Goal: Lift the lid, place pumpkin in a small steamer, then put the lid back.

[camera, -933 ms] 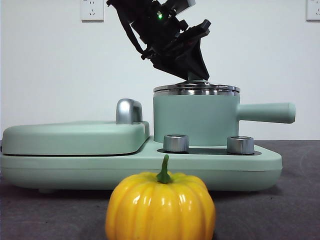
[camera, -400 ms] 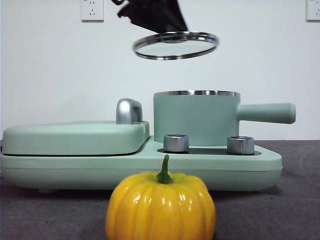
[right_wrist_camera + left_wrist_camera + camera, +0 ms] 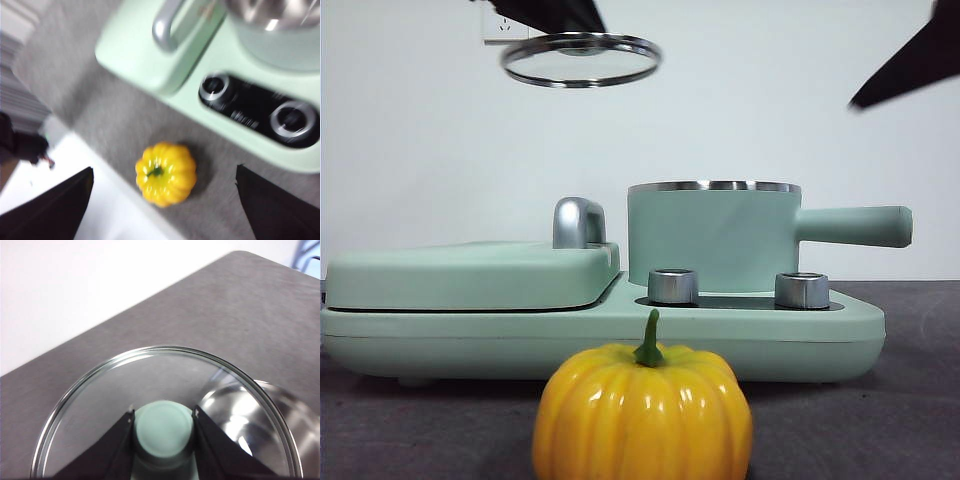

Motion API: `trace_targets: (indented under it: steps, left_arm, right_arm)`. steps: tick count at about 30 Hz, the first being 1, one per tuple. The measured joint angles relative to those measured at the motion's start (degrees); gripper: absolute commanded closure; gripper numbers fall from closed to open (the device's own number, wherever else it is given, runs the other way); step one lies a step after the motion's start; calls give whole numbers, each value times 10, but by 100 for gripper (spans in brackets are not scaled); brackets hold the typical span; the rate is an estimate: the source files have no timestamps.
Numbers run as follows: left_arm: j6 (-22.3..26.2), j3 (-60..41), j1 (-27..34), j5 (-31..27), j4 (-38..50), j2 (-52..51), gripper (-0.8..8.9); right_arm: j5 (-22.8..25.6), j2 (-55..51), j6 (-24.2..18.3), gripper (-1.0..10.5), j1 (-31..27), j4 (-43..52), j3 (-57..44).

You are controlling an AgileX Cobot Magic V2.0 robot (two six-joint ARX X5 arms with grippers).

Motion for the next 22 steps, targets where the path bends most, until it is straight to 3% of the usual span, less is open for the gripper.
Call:
trace_targets:
  steps: [11,22]
  left_arm:
    - [0,0,77,0,-22,0,798]
    - [0,0,93,0,-30,0,798]
  right_arm:
    - [103,198,54,506,169,-2,63]
    - [152,360,59,417,216,-70,165]
